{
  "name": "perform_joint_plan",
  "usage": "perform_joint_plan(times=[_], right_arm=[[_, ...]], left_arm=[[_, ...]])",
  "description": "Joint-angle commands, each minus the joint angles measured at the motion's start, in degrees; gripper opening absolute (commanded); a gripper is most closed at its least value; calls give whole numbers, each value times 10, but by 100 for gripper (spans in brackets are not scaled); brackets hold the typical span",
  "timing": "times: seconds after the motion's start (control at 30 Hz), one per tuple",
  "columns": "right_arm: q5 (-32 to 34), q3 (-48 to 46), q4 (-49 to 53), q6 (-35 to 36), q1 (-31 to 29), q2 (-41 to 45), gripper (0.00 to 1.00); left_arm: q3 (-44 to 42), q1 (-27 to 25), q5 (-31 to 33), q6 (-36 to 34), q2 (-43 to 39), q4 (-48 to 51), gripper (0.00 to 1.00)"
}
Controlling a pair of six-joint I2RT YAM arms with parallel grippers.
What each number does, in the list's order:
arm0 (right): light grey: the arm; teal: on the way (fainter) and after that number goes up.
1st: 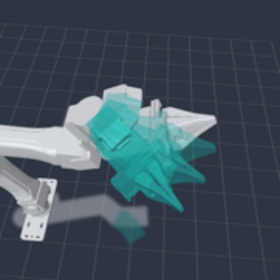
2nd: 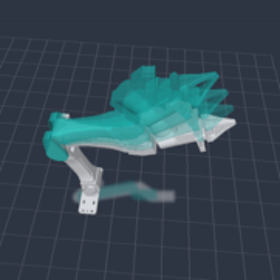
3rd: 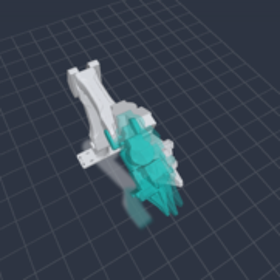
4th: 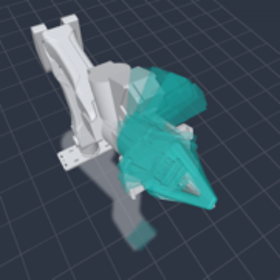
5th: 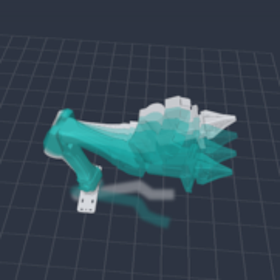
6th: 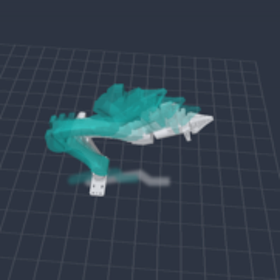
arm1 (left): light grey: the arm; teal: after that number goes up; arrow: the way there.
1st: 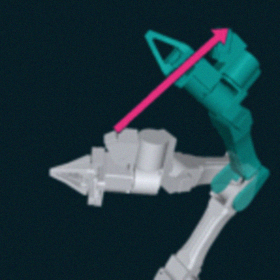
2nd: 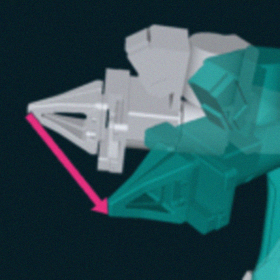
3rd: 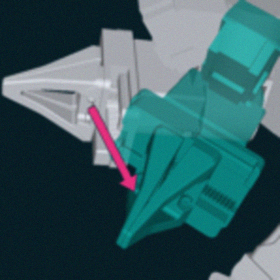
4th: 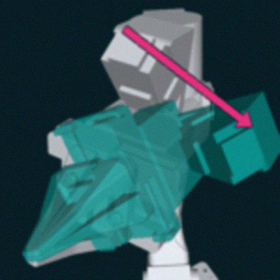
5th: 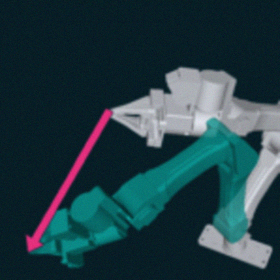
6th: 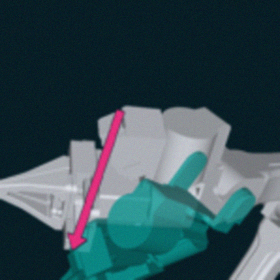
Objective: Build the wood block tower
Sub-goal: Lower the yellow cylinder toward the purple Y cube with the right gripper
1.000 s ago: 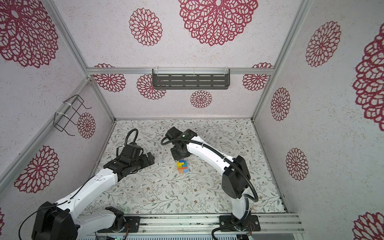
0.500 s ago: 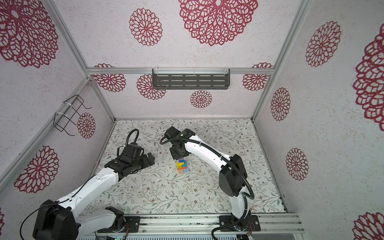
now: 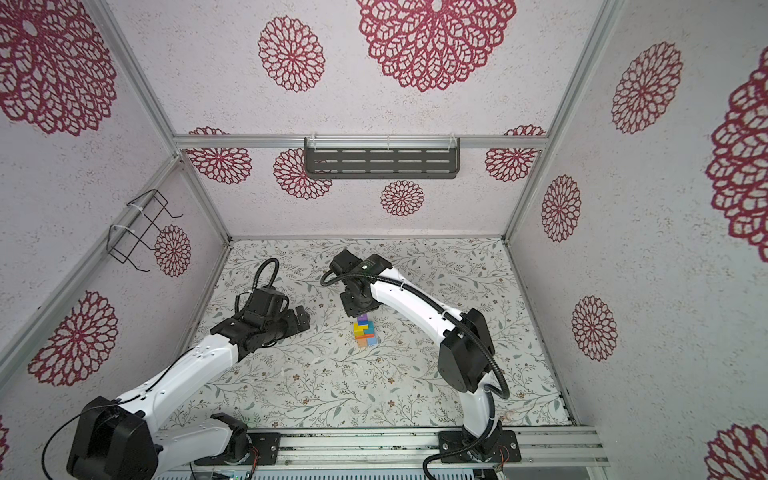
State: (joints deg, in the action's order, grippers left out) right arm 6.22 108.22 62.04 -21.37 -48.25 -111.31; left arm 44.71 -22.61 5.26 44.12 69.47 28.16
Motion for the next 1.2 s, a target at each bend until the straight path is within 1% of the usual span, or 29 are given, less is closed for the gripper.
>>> perform_joint_plan(times=[0.0, 0.57, 0.83, 1.17], right_arm=[[6, 23, 25, 12, 3, 2, 21], [-1, 31, 29, 15, 3, -12, 21], [7, 31, 29, 14, 3, -13, 21], [11, 31, 28, 15, 3, -16, 29]], left_arm=[[4, 2, 6, -3, 4, -8, 97], [2, 2, 6, -4, 4, -8, 97], [3, 3, 5, -5, 6, -7, 97], [2, 4, 6, -6, 6, -7, 97]])
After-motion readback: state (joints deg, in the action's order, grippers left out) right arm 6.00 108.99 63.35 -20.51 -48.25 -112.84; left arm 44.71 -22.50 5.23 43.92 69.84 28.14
